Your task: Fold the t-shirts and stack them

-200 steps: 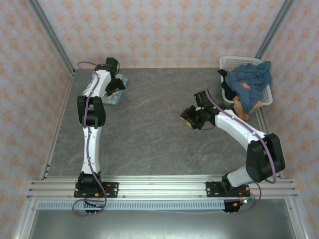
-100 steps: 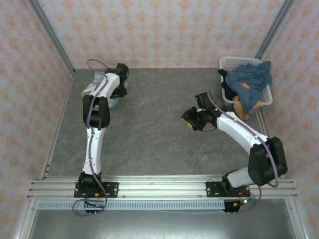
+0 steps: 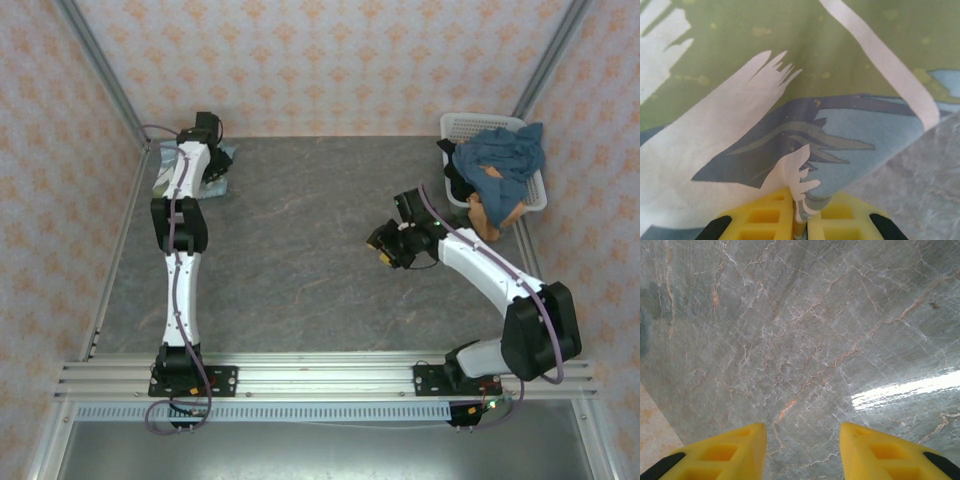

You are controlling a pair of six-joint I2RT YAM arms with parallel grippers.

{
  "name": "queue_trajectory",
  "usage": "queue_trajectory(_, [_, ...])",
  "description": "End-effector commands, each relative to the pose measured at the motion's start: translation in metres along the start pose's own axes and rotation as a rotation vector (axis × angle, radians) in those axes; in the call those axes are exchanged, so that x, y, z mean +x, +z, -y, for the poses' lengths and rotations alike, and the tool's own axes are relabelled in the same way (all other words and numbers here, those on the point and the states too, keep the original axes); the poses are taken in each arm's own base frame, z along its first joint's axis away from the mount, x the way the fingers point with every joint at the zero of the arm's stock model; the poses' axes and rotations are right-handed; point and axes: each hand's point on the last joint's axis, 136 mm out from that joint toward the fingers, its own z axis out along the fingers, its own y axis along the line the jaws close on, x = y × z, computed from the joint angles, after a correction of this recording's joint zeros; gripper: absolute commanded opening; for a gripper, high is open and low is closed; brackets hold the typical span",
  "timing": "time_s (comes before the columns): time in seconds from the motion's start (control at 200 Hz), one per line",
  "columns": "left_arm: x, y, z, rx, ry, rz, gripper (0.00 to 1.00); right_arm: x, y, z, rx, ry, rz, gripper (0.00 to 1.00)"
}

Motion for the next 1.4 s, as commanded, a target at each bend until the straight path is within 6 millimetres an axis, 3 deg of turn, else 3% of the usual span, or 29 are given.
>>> queue_trajectory(0.0, [0.007,0.002,0.026,0.104,-0.012,-0.029,0.20,0.003,0.002,0.011,0.031,0.020,0.002,0.44])
queue_trajectory(0.13, [0.002,-0.029,0.016,0.040,0.039,0.000,0.46,-0.002,0.004,0.003,0.017,0.010,0.006,0.44])
queue_trajectory(0.215, [-0.006,-0.070,0.018,0.029,0.069,0.057,0.63,-0.009,0.001,-0.003,0.013,-0.013,0.042,0.47])
queue_trajectory(0.25, [-0.006,-0.086,0.021,0.043,0.084,0.077,0.83,-0.014,-0.003,-0.006,0.013,-0.025,0.064,0.48])
queue_trajectory(0.255, [-0.010,-0.097,0.024,0.059,0.083,0.097,0.87,-0.014,-0.003,-0.006,0.014,-0.026,0.067,0.48])
queue_trajectory(0.275, [-0.011,-0.108,0.027,0.072,0.086,0.113,0.99,-0.017,-0.006,-0.008,0.013,-0.034,0.085,0.50])
queue_trajectory(0.365, [-0.009,-0.160,0.030,0.126,0.078,0.162,1.00,-0.033,-0.027,-0.018,0.013,-0.079,0.188,0.61])
queue_trajectory(0.415, [-0.004,-0.187,0.030,0.155,0.074,0.178,1.00,-0.042,-0.042,-0.026,0.006,-0.114,0.252,0.99])
queue_trajectory(0.545, [0.024,-0.250,0.022,0.242,0.101,0.239,1.00,-0.067,-0.088,-0.035,0.050,-0.166,0.426,0.99])
queue_trajectory(0.666, [0.053,-0.282,-0.013,0.235,0.111,0.295,1.00,-0.085,-0.137,-0.026,0.134,-0.207,0.601,0.99])
queue_trajectory(0.836, [0.098,-0.294,-0.098,0.076,0.055,0.399,1.00,-0.090,-0.207,-0.005,0.169,-0.260,0.847,0.99])
queue_trajectory(0.951, [0.121,-0.299,-0.167,-0.124,-0.019,0.535,1.00,-0.095,-0.237,0.044,0.355,-0.171,1.004,0.99])
queue_trajectory(1.001, [0.129,-0.294,-0.176,-0.113,0.039,0.569,1.00,-0.097,-0.240,0.062,0.433,-0.164,1.063,0.99])
queue_trajectory(1.061, [0.134,-0.283,-0.168,-0.049,0.188,0.622,1.00,-0.103,-0.235,0.070,0.465,-0.226,1.129,0.99])
queue_trajectory(1.156, [0.139,-0.260,-0.180,-0.107,0.293,0.685,1.00,-0.116,-0.193,0.069,0.393,-0.416,1.235,0.99])
queue_trajectory(1.231, [0.145,-0.231,-0.170,-0.079,0.423,0.688,1.00,-0.121,-0.168,0.080,0.378,-0.472,1.302,0.99])
queue_trajectory(1.316, [0.147,-0.206,-0.163,-0.062,0.443,0.670,1.00,-0.129,-0.135,0.100,0.430,-0.490,1.227,0.99])
queue_trajectory(1.396, [0.143,-0.189,-0.152,-0.026,0.431,0.674,1.00,-0.134,-0.110,0.101,0.434,-0.534,1.158,0.99])
